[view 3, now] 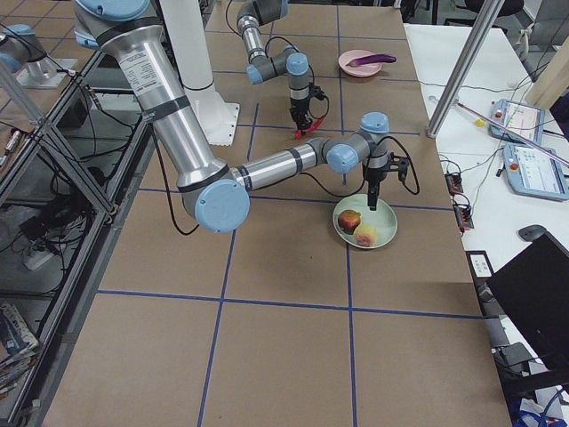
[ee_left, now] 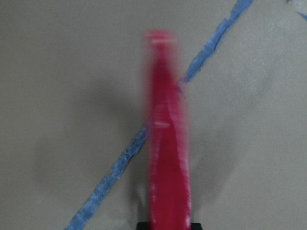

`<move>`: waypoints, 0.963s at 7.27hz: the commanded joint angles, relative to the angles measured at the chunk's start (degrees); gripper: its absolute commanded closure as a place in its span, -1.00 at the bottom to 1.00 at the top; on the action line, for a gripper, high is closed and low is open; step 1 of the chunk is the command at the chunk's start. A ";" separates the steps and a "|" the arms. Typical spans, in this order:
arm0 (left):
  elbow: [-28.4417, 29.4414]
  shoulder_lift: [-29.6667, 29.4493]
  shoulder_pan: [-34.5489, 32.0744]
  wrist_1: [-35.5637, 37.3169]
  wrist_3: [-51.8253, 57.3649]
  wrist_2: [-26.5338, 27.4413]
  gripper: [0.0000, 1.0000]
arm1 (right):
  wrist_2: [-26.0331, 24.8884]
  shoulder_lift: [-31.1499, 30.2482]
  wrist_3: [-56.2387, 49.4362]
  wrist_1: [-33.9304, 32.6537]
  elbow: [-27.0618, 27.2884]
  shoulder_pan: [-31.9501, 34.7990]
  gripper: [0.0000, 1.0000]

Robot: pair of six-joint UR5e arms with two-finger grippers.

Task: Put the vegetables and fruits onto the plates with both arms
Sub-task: 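Grasp and lift the red chili with left gripper while right gripper releases apple, then lower the chili onto the pink plate beside the eggplant and open the left gripper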

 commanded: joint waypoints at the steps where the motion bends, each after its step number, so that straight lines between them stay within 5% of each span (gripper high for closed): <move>1: -9.72 8.30 -9.26 -0.02 8.17 -3.56 1.00 | 4.70 -0.25 0.14 -0.46 3.47 1.31 -1.00; 3: -12.07 17.91 -19.80 -0.72 35.16 -5.96 1.00 | 7.89 -4.70 0.31 -0.64 9.95 1.76 -1.00; 7: 6.96 18.38 -33.37 -7.99 74.10 -10.95 0.97 | 9.12 -8.51 3.30 -0.64 15.35 1.67 -1.00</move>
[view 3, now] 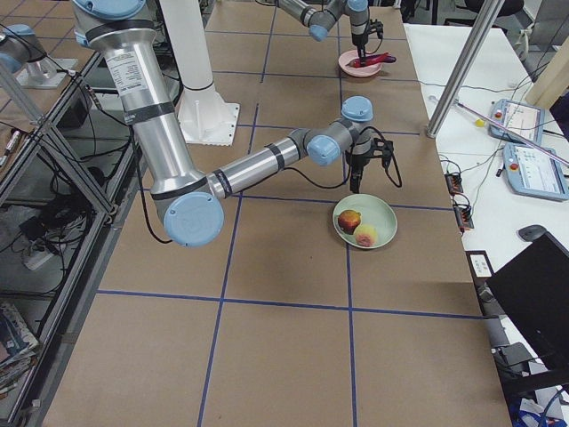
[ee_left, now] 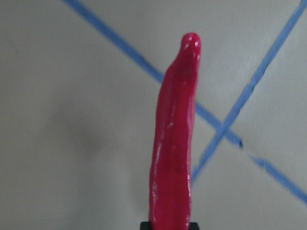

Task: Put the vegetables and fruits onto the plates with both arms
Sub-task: 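Lower the chili onto the pink plate beside the eggplant and open the left gripper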

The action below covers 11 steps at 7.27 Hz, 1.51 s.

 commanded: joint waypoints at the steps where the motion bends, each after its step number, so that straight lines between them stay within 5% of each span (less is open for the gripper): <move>1: 8.05 0.16 -3.05 -3.63 11.23 -2.29 0.68 | 0.92 -0.31 0.90 0.11 0.63 -0.03 -1.00; 2: 9.21 0.16 -3.14 -4.07 10.99 -2.29 -0.98 | 1.62 -1.18 0.90 0.03 1.85 -0.03 -1.00; 5: 8.00 0.33 -4.10 -5.75 9.06 -4.82 -1.00 | 4.08 -5.39 0.81 0.11 6.15 0.14 -1.00; 6: 6.07 3.03 -5.93 -5.75 9.14 -9.89 -1.00 | 4.52 -5.67 0.72 0.11 6.26 0.84 -1.00; 8: -3.39 11.72 -6.57 -5.40 12.11 -10.55 -1.00 | 5.75 -10.65 -2.77 0.73 6.69 4.17 -1.00; 9: -6.57 15.24 -7.87 -4.87 18.22 -11.77 -1.00 | 6.02 -14.51 -9.23 0.21 7.83 7.67 -1.00; 11: -6.78 19.38 -16.89 -4.78 28.60 -22.55 -1.00 | 7.43 -20.84 -25.57 -0.15 7.49 13.31 -1.00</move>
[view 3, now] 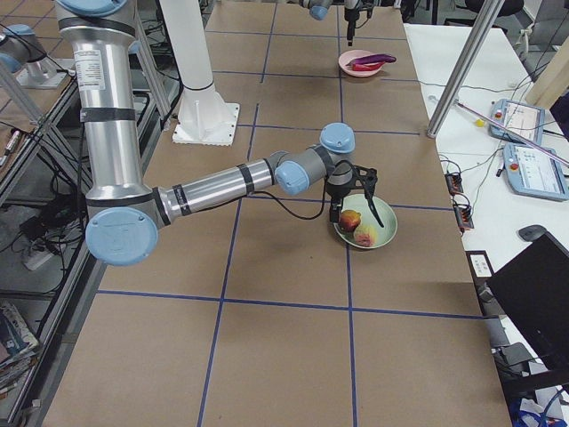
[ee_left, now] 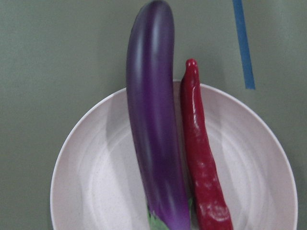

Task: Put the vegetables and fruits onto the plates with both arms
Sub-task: 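Lower the chili onto the pink plate beside the eggplant and open the left gripper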

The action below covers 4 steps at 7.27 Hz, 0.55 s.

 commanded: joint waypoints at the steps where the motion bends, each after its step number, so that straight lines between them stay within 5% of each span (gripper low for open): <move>1: -0.77 5.00 -8.39 1.63 13.18 -6.61 -1.00 | 1.48 -5.92 -13.84 -0.34 -0.24 5.72 -1.00; 4: -3.31 7.21 -17.55 18.89 34.31 -6.45 -1.00 | 4.04 -8.49 -32.88 -8.82 -1.03 9.96 -1.00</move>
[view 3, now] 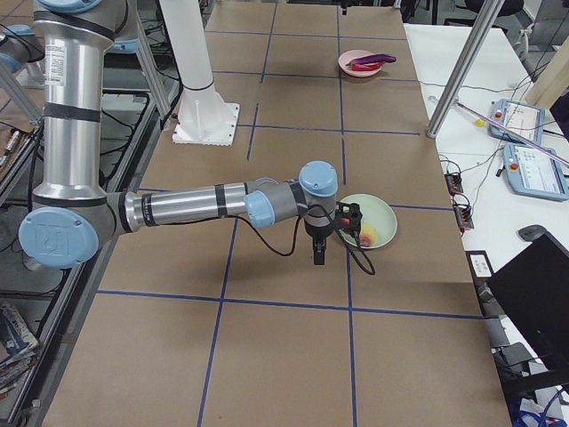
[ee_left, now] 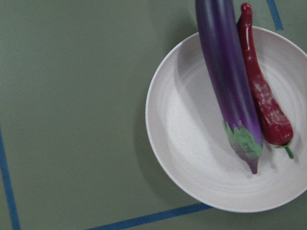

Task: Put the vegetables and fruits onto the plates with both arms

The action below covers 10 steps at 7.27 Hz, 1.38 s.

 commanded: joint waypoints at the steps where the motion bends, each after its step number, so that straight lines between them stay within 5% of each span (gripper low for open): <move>1: -2.53 6.77 -3.13 8.91 7.64 -0.44 -1.00 | -0.03 0.17 -12.68 -8.06 -0.49 1.37 -1.00; 3: -6.66 14.19 -3.04 9.01 6.76 -4.29 -1.00 | 0.23 0.09 -12.63 -8.18 0.20 1.45 -1.00; 10: -7.64 14.13 -2.95 7.08 6.85 -2.02 -1.00 | 4.89 0.17 -11.92 -8.09 0.74 1.37 -1.00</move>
